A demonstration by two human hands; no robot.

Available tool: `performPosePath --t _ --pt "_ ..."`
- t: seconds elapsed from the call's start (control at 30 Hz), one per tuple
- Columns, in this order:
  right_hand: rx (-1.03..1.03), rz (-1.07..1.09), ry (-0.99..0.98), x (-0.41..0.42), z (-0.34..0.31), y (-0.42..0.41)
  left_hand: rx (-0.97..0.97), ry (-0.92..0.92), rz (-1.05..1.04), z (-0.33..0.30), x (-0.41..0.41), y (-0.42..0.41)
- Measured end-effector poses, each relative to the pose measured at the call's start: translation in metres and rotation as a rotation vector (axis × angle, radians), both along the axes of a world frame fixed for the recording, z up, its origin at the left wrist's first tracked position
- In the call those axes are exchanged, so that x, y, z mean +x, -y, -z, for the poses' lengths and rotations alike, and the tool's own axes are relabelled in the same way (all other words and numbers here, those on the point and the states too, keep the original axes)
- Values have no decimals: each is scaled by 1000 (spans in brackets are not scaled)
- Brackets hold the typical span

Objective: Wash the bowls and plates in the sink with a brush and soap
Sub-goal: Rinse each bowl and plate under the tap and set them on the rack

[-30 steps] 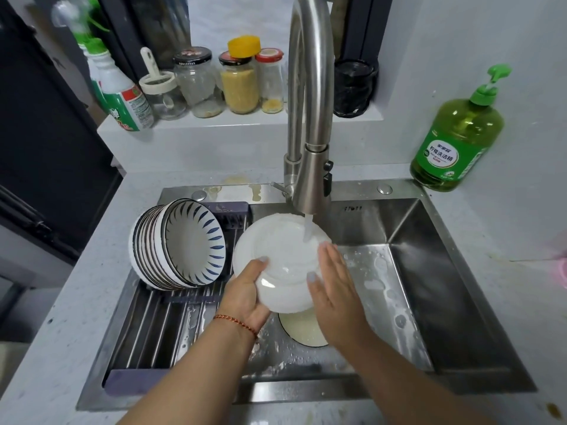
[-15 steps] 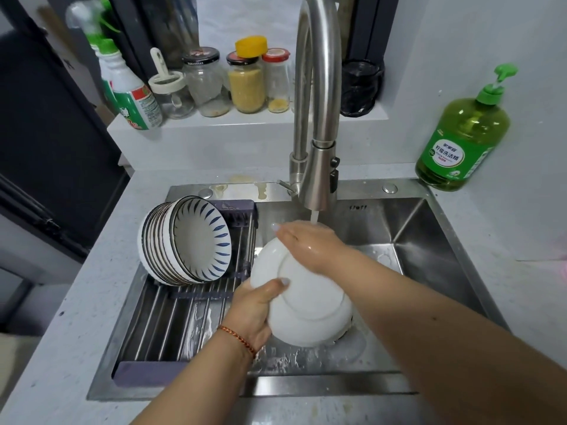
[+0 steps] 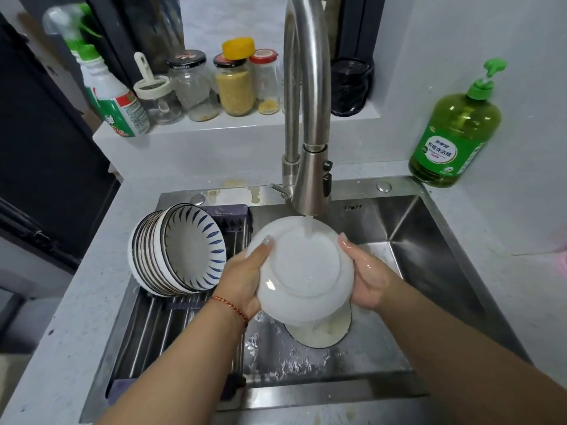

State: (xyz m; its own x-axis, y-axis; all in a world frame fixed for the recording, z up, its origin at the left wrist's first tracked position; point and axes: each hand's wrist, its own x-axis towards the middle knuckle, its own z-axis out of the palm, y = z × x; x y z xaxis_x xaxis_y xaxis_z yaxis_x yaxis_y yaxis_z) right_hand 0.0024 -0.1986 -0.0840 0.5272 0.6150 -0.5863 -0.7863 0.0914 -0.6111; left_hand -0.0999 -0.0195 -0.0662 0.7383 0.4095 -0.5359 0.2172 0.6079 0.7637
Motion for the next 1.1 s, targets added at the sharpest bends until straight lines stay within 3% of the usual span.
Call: performPosePath --t 0.13,0.3,0.37,0.47,0.6,0.73,0.83,0.93,1.0,1.1 --pt "273 204 -100 -13 -2 13 257 -86 -7 5 31 11" --pt "315 390 -113 -21 -5 18 608 -132 3 13 40 53" --pt "295 435 -85 -21 -4 22 617 -114 41 19 31 71" --pt "120 464 34 -20 -7 29 486 -115 162 34 20 84" --pt "-252 404 406 -27 -24 29 307 -232 200 32 22 75" --pt "-542 74 954 -42 -24 24 -71 -167 85 8 25 53" --pt "-572 -181 1358 -56 -19 17 -382 -33 94 -3 25 40" --pt "-618 -307 1782 -65 -10 10 -539 56 122 -12 20 36" --pt "-624 -372 1877 -66 -10 7 -543 68 70 -10 14 35" --pt "-615 -568 1797 -68 -23 1 -521 110 40 -10 6 31"
